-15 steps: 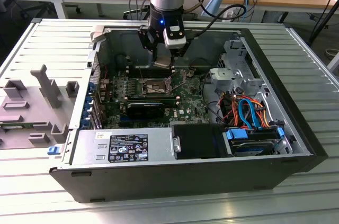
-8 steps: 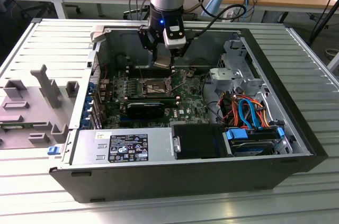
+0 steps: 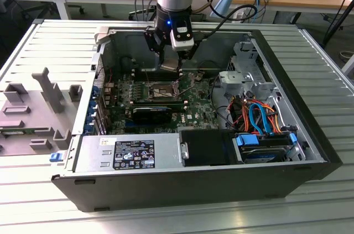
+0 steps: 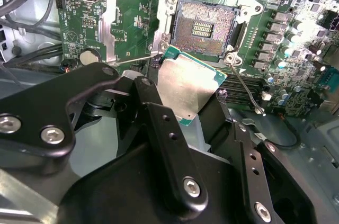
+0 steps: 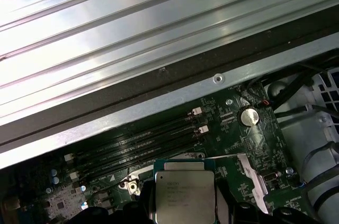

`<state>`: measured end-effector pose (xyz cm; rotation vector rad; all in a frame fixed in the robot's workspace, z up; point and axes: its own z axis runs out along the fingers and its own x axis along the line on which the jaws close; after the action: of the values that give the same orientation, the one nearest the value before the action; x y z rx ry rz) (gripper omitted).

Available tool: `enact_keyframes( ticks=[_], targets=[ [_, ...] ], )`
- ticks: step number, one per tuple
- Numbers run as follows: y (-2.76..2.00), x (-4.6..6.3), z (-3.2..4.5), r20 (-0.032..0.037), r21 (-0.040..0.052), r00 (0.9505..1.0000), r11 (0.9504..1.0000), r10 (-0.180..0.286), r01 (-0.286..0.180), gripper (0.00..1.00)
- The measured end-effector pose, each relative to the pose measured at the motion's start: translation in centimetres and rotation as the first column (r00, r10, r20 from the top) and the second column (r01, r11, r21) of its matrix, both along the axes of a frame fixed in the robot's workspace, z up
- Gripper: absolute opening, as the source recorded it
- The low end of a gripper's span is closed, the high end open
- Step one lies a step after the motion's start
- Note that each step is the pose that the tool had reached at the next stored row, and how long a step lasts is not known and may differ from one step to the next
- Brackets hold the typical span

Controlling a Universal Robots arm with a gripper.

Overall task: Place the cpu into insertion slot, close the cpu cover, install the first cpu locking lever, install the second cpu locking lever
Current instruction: 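Place the cpu into insertion slot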

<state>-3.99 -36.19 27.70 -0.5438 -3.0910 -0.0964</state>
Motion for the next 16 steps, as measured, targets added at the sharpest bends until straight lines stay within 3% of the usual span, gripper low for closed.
enact_keyframes(
  ticks=[16],
  targets=[
    [0.0, 0.0, 0.0, 0.0, -0.0032, 0.9999, 0.9999, -0.013, 0.013, 0.55]
  ],
)
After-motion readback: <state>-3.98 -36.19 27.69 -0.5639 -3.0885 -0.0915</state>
